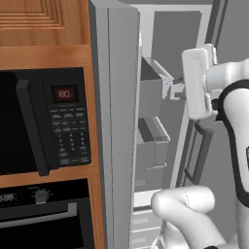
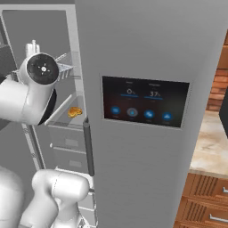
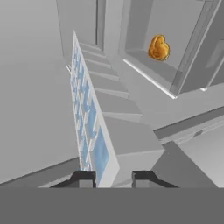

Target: Open the freezer door, pick up the ice cube tray from the freezer, and place it on the dining counter.

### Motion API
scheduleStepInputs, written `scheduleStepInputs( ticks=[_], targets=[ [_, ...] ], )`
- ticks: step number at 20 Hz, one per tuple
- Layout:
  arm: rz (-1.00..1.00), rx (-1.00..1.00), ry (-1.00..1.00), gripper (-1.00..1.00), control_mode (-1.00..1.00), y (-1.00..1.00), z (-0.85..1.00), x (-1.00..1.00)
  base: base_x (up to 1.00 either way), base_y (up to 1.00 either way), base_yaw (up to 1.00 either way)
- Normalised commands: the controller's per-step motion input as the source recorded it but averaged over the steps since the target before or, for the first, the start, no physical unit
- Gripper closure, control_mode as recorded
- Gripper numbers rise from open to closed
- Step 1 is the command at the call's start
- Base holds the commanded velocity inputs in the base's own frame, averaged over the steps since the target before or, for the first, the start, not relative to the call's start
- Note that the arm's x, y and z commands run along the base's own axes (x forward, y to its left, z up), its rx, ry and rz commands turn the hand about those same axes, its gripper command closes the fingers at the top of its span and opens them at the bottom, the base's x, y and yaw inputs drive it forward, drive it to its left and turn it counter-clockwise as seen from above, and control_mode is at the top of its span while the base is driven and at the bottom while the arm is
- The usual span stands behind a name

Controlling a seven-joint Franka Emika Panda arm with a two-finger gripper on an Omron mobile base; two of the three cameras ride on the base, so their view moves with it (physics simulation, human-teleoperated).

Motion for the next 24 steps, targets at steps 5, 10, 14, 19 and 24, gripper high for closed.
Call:
scheduleStepInputs(
  ticks=[5, 10, 14, 19, 24],
  targets=[
    [0.05, 0.00, -0.20, 1.00, -1.00, 0.00, 0.00, -0.56, 0.00, 0.00, 0.00],
    [0.01, 0.03, -0.09, 1.00, -1.00, -0.25, 0.06, -0.31, 0.00, 0.00, 0.00],
    [0.00, 0.01, 0.01, 1.00, -1.00, -0.36, 0.14, -0.63, 0.00, 0.00, 0.00],
    [0.00, 0.00, 0.07, 1.00, -1.00, -0.27, 0.23, -0.54, 0.00, 0.00, 0.00],
    [0.00, 0.01, 0.12, 1.00, -1.00, -0.38, 0.15, -0.70, 0.00, 0.00, 0.00]
  ],
)
